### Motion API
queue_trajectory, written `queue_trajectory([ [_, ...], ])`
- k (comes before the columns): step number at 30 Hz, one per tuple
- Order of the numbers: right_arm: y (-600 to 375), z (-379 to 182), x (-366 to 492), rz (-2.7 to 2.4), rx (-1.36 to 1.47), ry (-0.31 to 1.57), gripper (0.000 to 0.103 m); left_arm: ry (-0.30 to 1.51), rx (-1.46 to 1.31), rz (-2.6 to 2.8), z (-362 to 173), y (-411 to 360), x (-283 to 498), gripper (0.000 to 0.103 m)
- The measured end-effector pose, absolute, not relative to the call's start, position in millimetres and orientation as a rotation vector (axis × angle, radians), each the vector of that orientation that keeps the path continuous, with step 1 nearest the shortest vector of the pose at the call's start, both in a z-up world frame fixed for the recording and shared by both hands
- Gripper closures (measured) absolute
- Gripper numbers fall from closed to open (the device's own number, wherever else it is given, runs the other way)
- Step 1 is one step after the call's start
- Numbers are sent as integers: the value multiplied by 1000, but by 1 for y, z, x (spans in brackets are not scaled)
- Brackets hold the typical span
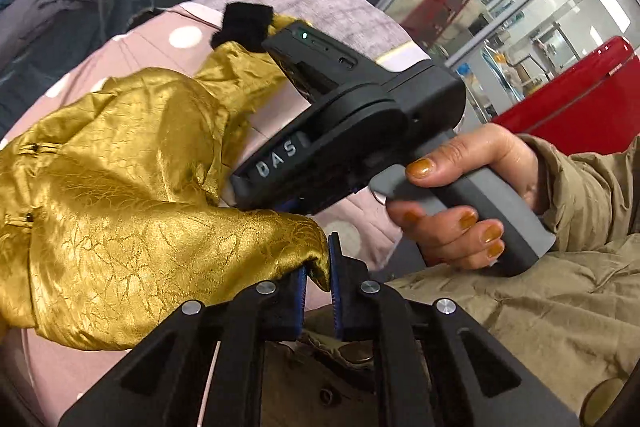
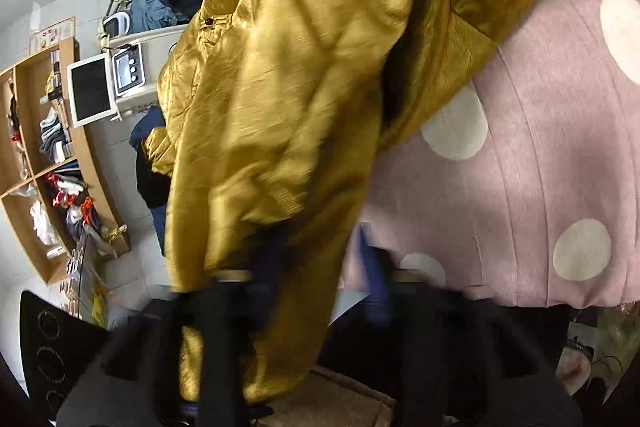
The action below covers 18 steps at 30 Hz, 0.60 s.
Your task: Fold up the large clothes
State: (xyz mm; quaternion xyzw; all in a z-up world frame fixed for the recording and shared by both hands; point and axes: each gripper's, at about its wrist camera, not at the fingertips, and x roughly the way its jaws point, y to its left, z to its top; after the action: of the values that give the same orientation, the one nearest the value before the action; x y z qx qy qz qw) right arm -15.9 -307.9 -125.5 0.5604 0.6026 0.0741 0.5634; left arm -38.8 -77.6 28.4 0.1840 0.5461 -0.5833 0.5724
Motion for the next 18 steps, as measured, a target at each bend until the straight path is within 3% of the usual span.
queue_trajectory([
  [3, -309, -116, -35, 113, 1182, 1443, 99, 1283, 472, -1379, 24, -83, -54, 76],
  [5, -311, -112, -50, 88, 1115, 1447, 100, 1267, 479, -1382, 27, -89, -57, 51],
  [8, -318, -111, -78, 57, 1083, 1443, 101, 1221, 448, -1351, 39, -81, -47, 29],
  [11, -331, -121, -112, -89, 888, 1543, 103, 1201, 387, -1271, 45, -61, -24, 18],
  [13, -339, -135, -137, -223, 706, 1644, 103, 1203, 351, -1189, 44, -45, -5, 17],
  [17, -367, -149, -177, -344, 876, 1629, 102, 1190, 263, -893, 29, 5, 53, 12],
  [18, -370, -144, -178, -350, 886, 1595, 95, 1183, 211, -780, 23, 24, 74, 12],
])
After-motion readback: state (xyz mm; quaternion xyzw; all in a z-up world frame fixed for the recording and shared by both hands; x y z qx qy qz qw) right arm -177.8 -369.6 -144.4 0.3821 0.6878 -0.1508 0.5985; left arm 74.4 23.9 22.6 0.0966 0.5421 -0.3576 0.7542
